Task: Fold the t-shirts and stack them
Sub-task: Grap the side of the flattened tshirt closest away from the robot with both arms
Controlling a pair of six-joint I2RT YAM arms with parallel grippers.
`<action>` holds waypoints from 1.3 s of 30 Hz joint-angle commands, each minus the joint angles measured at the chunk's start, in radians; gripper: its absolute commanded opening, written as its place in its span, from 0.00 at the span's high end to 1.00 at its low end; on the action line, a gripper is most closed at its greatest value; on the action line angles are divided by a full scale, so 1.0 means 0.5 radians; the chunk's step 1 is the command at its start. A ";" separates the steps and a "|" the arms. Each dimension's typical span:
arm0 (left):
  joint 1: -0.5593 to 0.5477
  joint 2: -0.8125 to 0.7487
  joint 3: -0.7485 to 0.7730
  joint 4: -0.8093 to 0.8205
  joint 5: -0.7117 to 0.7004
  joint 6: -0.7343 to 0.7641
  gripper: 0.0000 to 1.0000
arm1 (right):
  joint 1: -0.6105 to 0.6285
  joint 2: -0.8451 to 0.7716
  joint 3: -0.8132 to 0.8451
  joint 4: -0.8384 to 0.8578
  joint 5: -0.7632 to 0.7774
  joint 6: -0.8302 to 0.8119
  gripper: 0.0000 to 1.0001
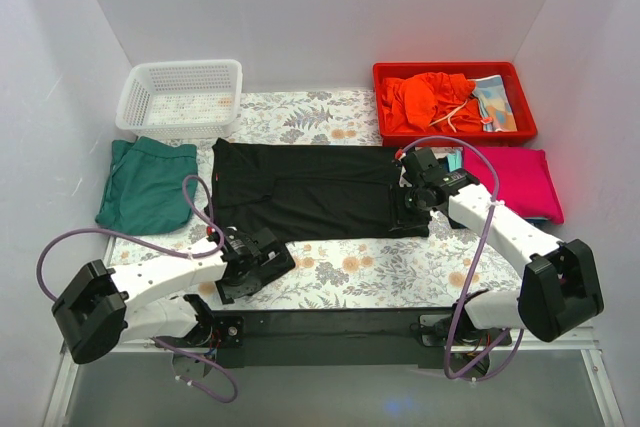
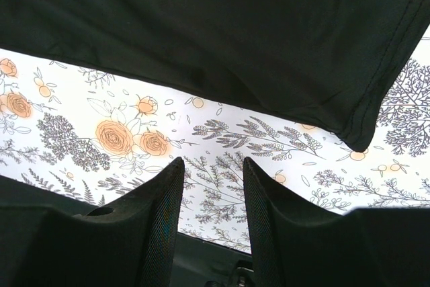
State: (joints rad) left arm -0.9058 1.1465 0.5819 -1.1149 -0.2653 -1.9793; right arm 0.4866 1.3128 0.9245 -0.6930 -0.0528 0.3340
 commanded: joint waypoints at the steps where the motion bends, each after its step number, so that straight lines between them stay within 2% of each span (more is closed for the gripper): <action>1: -0.008 -0.136 -0.001 0.085 -0.098 -1.134 0.56 | -0.001 -0.021 -0.002 0.008 -0.026 -0.048 0.53; 5: -0.011 -0.216 0.057 0.116 -0.141 -1.085 0.56 | -0.001 -0.006 0.013 0.002 -0.023 -0.057 0.53; 9: -0.011 -0.100 0.103 0.113 -0.151 -1.058 0.56 | -0.001 0.016 0.032 -0.001 -0.023 -0.054 0.53; 14: -0.008 0.020 -0.022 0.272 -0.095 -1.030 0.56 | -0.004 -0.003 0.026 -0.007 -0.008 -0.048 0.53; 20: -0.008 -0.087 -0.206 0.266 0.027 -1.140 0.57 | -0.001 -0.061 -0.027 -0.025 0.050 -0.042 0.53; 22: -0.008 -0.145 -0.240 0.254 0.055 -1.156 0.60 | -0.001 -0.064 -0.036 -0.025 0.066 -0.042 0.53; 26: -0.008 -0.164 -0.244 0.217 0.037 -1.150 0.80 | -0.001 -0.064 -0.033 -0.035 0.072 -0.027 0.54; 29: -0.008 -0.155 -0.195 0.162 0.000 -1.137 0.90 | -0.001 -0.073 -0.024 -0.068 0.096 -0.018 0.54; 30: -0.008 -0.149 -0.152 0.144 -0.012 -1.137 0.99 | -0.001 -0.094 -0.027 -0.090 0.096 -0.005 0.54; 39: -0.008 -0.216 0.207 -0.279 -0.214 -1.168 1.00 | -0.046 -0.181 -0.321 -0.111 0.366 0.160 0.52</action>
State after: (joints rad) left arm -0.9066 1.0695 0.5873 -1.1282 -0.3019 -1.9892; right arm 0.4835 1.2396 0.8246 -0.7238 0.0666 0.3592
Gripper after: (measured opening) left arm 0.018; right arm 0.473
